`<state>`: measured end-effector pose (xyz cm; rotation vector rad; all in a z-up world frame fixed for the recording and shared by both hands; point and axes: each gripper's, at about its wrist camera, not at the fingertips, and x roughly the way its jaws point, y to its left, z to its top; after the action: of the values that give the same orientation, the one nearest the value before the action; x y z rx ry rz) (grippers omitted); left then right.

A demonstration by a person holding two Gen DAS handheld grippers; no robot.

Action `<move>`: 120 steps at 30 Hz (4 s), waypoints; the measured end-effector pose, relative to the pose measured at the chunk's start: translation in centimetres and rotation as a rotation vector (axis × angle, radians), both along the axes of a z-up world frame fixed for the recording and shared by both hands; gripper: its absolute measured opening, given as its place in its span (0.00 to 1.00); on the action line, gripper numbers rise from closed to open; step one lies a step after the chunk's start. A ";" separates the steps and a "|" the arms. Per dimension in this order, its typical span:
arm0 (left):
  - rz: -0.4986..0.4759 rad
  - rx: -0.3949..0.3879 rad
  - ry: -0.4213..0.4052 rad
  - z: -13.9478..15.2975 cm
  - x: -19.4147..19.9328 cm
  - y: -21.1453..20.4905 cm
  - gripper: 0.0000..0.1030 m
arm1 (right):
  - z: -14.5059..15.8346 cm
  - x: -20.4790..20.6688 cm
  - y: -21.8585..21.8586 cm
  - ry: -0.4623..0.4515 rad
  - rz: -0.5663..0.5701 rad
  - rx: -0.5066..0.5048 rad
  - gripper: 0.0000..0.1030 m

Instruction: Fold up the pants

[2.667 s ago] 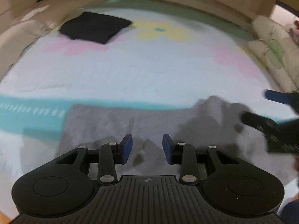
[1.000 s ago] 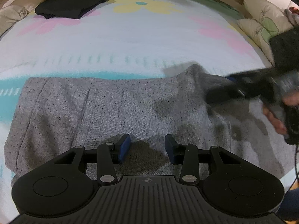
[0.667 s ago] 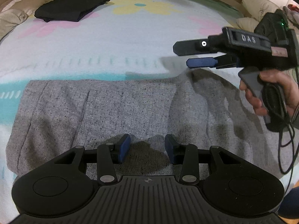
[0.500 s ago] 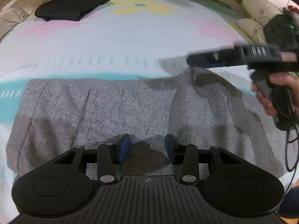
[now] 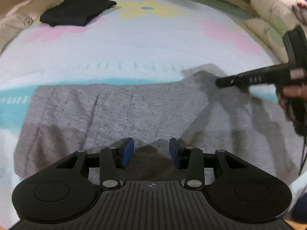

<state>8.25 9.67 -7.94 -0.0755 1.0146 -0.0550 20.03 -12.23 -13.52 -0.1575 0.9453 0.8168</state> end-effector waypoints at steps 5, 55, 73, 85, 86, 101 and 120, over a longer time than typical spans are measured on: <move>-0.013 0.033 0.001 0.0 0.1 -0.6 0.38 | 0.0 0.5 -1.2 0.014 -0.096 0.049 0.27; -0.071 0.026 0.011 -2.5 1.6 -6.0 0.44 | -0.2 -15.3 -44.2 -0.057 -0.993 -0.188 0.61; -0.112 0.079 -0.020 -2.4 0.8 -6.7 0.44 | 0.1 -14.5 -45.2 -0.051 -1.177 -0.222 0.11; -0.299 0.141 -0.105 -1.6 -1.7 -10.5 0.44 | 0.7 -14.2 -45.6 -0.050 -1.240 -0.271 0.36; -0.332 0.143 -0.088 -1.9 -1.8 -11.2 0.44 | 1.3 -14.8 -46.2 -0.061 -1.283 -0.258 0.41; -0.270 0.126 -0.066 -2.7 -1.2 -12.6 0.46 | -0.3 -19.7 -50.4 0.233 -1.438 0.039 0.64; -0.240 0.143 -0.104 -2.7 -2.5 -12.8 0.50 | -3.2 -22.4 -52.9 0.252 -1.477 0.616 0.86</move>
<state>5.78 -3.09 -10.61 0.1784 0.9174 -0.2035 -2.37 -65.16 -16.74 1.0951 0.7336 -0.3038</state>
